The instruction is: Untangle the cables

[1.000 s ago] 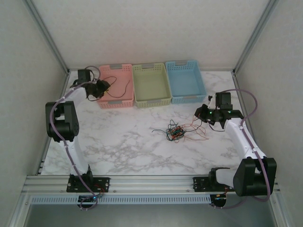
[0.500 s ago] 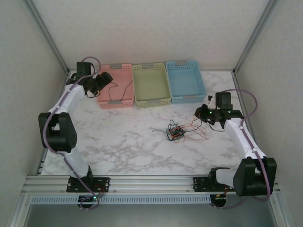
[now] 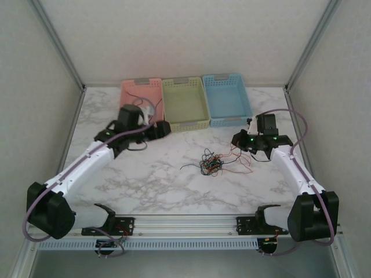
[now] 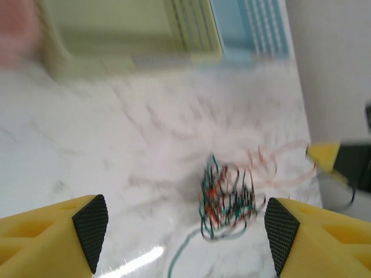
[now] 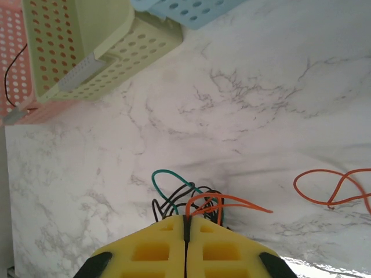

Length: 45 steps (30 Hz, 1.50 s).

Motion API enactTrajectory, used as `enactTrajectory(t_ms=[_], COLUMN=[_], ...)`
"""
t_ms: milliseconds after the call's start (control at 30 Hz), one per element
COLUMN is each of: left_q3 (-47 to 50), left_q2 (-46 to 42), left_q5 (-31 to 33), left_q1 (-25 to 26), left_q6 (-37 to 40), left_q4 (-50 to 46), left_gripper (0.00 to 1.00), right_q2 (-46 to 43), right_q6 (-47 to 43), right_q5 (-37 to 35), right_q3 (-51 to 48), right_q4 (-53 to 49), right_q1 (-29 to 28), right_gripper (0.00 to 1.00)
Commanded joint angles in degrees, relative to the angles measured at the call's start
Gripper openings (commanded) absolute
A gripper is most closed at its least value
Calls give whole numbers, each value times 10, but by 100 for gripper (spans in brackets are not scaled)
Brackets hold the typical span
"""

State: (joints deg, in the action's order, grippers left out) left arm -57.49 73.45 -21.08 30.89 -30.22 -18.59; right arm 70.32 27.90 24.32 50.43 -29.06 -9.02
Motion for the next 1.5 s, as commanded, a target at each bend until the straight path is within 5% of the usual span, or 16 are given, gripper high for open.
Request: enactTrajectory(t_ms=[0, 267, 767, 1000, 1200, 1467], left_q3=[36, 4, -64, -161, -151, -158], left_q2=[12, 154, 260, 318, 337, 346], left_q5=[-2, 27, 1, 44, 51, 62], left_q1=[77, 166, 182, 195, 201, 206], left_q6=[27, 95, 45, 53, 37, 29], left_q4=[43, 39, 137, 35, 35, 30], left_gripper=[74, 76, 67, 53, 41, 36], right_q2=[2, 18, 15, 18, 20, 18], right_q6=[-1, -13, -26, -27, -26, -27], right_q5=[18, 12, -3, -4, -5, -6], right_q3=[-17, -16, -15, -16, -17, -19], right_q4=[8, 0, -24, -24, -24, -27], right_q1=[-14, -23, -22, -23, -22, -23], right_gripper=[0, 0, 0, 0, 0, 0])
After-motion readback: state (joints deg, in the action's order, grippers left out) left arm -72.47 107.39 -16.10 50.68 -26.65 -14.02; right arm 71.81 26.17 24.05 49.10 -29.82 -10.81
